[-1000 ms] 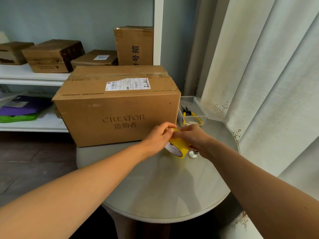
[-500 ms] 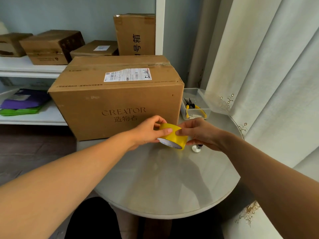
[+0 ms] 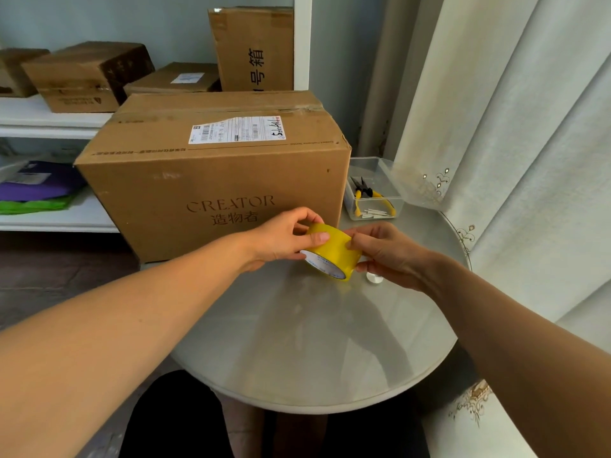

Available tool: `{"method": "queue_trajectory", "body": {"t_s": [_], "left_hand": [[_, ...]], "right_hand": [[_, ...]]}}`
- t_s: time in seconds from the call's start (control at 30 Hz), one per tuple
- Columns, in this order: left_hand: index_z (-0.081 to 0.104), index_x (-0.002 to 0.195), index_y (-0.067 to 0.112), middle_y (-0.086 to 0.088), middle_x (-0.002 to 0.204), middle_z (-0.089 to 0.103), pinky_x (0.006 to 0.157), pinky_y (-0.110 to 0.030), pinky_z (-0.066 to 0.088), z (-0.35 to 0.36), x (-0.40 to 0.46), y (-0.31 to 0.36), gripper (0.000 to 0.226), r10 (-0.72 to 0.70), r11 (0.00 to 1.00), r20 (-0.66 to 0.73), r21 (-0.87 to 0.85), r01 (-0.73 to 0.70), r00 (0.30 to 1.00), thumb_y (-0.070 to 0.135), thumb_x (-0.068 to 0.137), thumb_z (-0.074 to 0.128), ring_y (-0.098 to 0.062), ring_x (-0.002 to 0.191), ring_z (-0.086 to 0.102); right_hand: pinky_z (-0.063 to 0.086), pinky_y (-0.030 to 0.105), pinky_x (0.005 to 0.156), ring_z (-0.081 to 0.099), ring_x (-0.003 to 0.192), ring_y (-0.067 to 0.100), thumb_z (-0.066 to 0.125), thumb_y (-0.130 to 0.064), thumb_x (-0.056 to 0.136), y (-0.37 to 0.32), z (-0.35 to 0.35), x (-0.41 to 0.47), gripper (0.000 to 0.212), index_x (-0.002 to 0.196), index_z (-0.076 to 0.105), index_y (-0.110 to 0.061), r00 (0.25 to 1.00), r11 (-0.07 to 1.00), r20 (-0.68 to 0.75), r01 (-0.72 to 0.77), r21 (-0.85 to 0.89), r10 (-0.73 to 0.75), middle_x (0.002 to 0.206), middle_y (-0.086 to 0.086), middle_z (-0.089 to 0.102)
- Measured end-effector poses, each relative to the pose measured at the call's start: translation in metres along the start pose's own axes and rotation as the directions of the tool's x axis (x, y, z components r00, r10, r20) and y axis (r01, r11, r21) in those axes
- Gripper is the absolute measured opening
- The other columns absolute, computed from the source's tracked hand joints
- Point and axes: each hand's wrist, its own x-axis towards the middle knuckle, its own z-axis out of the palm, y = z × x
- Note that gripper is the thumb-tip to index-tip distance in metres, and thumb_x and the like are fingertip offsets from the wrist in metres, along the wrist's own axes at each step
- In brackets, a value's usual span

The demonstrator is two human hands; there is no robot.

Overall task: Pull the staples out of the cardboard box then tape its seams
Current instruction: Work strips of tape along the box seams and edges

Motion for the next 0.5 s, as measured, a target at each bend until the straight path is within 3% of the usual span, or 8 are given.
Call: {"method": "queue_trajectory", "body": {"t_s": [0.13, 0.3, 0.5], "left_hand": [[0.051, 0.111, 0.018, -0.011, 0.119, 0.052, 0.074, -0.018, 0.055, 0.0006, 0.0007, -0.0006, 0.023, 0.001, 1.000, -0.013, -0.012, -0.001, 1.000, 0.022, 0.091, 0.060, -0.011, 0.097, 0.056], [0.051, 0.110, 0.019, -0.010, 0.118, 0.053, 0.080, -0.024, 0.054, 0.0011, 0.0015, -0.0006, 0.023, 0.009, 1.000, -0.009, 0.006, -0.009, 1.000, 0.022, 0.090, 0.062, -0.014, 0.103, 0.054], [0.050, 0.110, 0.016, -0.007, 0.112, 0.052, 0.073, -0.020, 0.055, 0.0008, 0.0004, 0.0012, 0.025, 0.014, 0.999, 0.000, 0.040, -0.014, 1.000, 0.021, 0.089, 0.062, -0.010, 0.095, 0.055]], "right_hand": [[0.049, 0.016, 0.050, 0.056, 0.074, 0.008, 0.046, -0.001, 0.095, -0.0006, 0.0000, -0.0022, 0.024, 0.108, 0.064, -0.009, 1.000, 0.999, 0.012, -0.001, 0.033, 0.000, 0.085, 0.001, 0.061], [0.050, 0.017, 0.053, 0.058, 0.079, 0.010, 0.057, -0.010, 0.092, 0.0000, -0.0031, -0.0027, 0.015, 0.103, 0.067, -0.010, 0.999, 0.997, 0.038, -0.019, 0.076, 0.016, 0.092, 0.002, 0.065], [0.046, 0.020, 0.051, 0.055, 0.075, 0.011, 0.065, -0.017, 0.088, 0.0015, 0.0031, 0.0033, 0.005, 0.088, 0.068, -0.013, 0.999, 1.000, -0.049, -0.018, 0.024, 0.020, 0.087, 0.001, 0.062]]}}
